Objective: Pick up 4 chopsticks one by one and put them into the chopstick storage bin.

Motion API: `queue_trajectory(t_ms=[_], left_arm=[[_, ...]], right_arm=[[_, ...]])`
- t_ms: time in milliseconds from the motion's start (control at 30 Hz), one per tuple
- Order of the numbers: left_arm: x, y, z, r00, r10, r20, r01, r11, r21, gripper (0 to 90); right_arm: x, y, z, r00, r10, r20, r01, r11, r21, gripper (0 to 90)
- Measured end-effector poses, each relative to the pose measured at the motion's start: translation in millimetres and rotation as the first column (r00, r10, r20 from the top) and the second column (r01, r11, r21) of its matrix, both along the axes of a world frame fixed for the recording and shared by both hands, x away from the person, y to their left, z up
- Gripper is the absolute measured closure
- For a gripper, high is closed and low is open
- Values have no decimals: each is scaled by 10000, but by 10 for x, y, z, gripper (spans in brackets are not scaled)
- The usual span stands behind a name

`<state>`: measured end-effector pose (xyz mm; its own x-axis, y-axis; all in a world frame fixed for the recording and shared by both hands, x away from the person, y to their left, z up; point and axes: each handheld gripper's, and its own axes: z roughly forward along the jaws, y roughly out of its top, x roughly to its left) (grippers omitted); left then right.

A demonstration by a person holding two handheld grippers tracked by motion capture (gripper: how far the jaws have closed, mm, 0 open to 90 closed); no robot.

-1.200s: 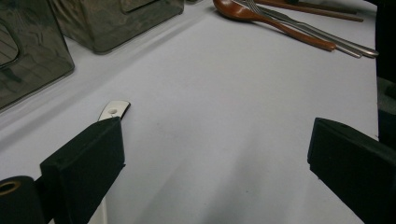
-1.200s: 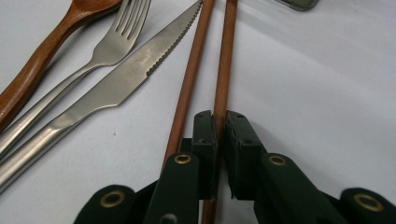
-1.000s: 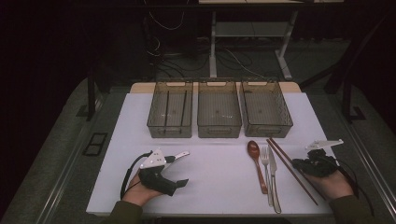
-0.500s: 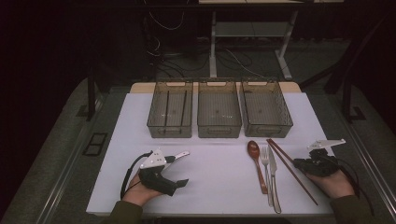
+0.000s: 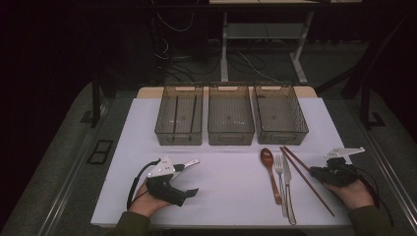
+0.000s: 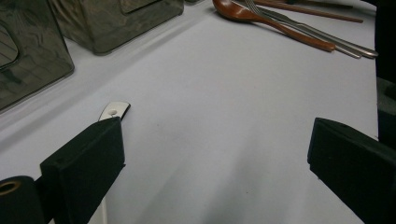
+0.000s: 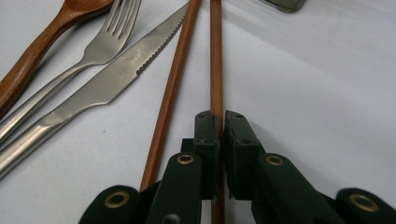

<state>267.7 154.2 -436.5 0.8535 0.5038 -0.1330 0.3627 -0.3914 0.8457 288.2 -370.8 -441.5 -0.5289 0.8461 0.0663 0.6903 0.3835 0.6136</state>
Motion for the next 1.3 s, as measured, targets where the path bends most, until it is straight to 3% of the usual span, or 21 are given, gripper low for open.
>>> queue_trajectory(t_ms=[333, 633, 1000, 1300], left_arm=[[2, 0, 0, 10000, -14, -3, 14, 10000, 37, 28], [3, -1, -1, 10000, -16, -11, 16, 10000, 41, 29], [3, -5, 0, 10000, -51, -28, 51, 10000, 71, 29], [3, -13, -4, 10000, -48, -27, 48, 10000, 45, 29]], right_arm=[[-24, -132, 104, 9996, -61, 280, 47, 9987, 507, 839], [-61, -133, 178, 9987, 70, 504, -113, 9963, 854, 839], [-75, -26, 279, 9960, 661, 602, -744, 9862, 1480, 839], [-48, 131, 343, 9903, 1141, 789, -1259, 9781, 1658, 838]])
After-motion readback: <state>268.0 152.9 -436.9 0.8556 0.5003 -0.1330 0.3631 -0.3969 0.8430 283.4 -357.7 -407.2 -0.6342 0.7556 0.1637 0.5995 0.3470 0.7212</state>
